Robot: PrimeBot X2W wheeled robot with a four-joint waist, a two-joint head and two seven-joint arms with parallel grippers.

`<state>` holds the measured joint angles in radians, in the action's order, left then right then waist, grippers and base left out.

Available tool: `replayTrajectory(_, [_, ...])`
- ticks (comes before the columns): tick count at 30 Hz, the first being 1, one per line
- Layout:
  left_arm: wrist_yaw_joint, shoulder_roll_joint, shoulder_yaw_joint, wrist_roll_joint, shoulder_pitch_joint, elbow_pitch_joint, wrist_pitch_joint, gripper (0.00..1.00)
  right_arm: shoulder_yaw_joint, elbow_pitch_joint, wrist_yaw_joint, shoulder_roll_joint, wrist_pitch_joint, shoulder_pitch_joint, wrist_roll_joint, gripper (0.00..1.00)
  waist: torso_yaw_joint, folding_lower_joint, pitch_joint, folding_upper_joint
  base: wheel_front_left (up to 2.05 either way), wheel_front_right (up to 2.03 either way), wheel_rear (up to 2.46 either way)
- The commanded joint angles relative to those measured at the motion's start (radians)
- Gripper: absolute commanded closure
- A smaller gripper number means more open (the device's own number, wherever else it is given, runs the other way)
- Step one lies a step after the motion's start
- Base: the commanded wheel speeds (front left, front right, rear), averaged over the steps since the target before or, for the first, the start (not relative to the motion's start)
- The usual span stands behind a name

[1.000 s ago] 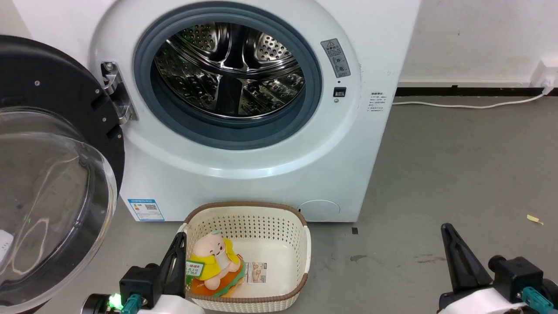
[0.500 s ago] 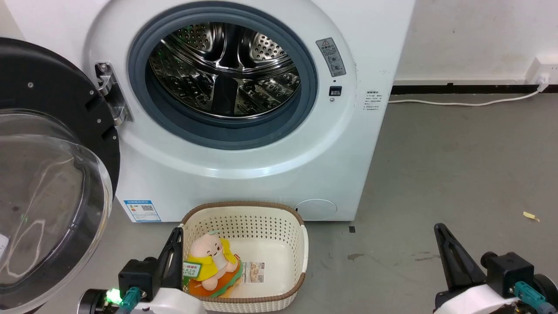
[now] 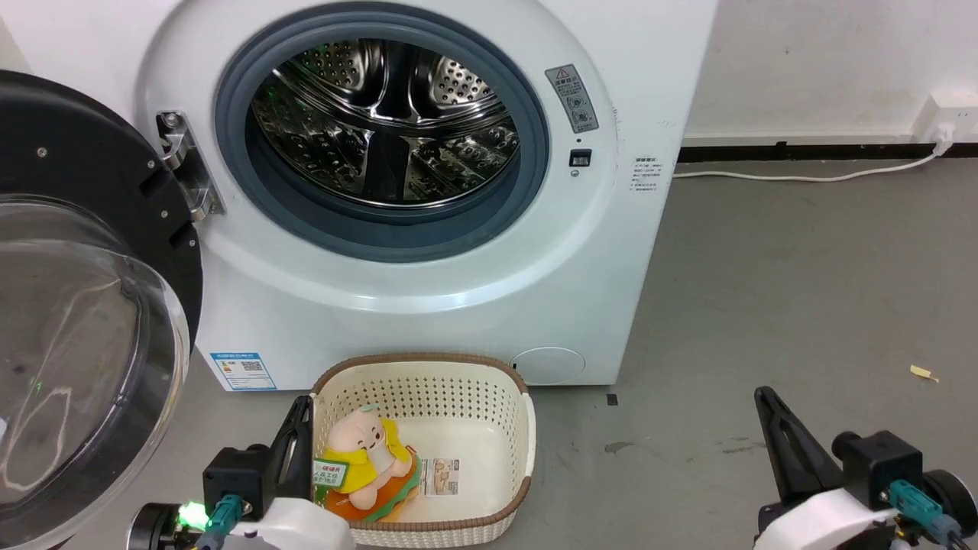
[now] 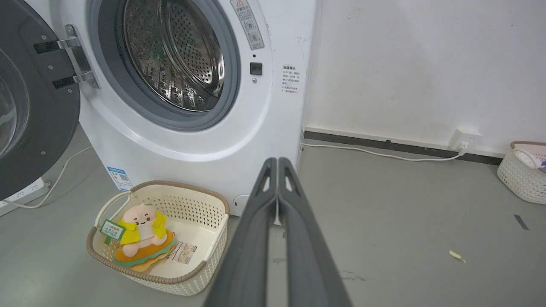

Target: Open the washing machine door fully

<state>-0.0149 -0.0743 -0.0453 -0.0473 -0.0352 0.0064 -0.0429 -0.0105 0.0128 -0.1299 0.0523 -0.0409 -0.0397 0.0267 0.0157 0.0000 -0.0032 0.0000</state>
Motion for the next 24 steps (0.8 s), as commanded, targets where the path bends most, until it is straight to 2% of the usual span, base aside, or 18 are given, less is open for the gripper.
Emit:
replayTrajectory(1, [0.003, 0.007, 0.010, 0.012, 0.019, -0.004, 0.008, 1.00, 0.003, -0.003, -0.001, -0.002, 0.006, 0.018, -0.005, 1.00, -0.001, 0.0000, 0.000, 0.0000, 0.00, 0.00, 0.00])
replayTrajectory(24, [0.015, 0.024, 0.045, 0.047, 0.035, -0.006, 0.043, 1.00, 0.010, -0.013, -0.001, -0.002, 0.041, 0.040, -0.027, 1.00, -0.016, 0.0000, 0.003, 0.0000, 0.00, 0.00, 0.00])
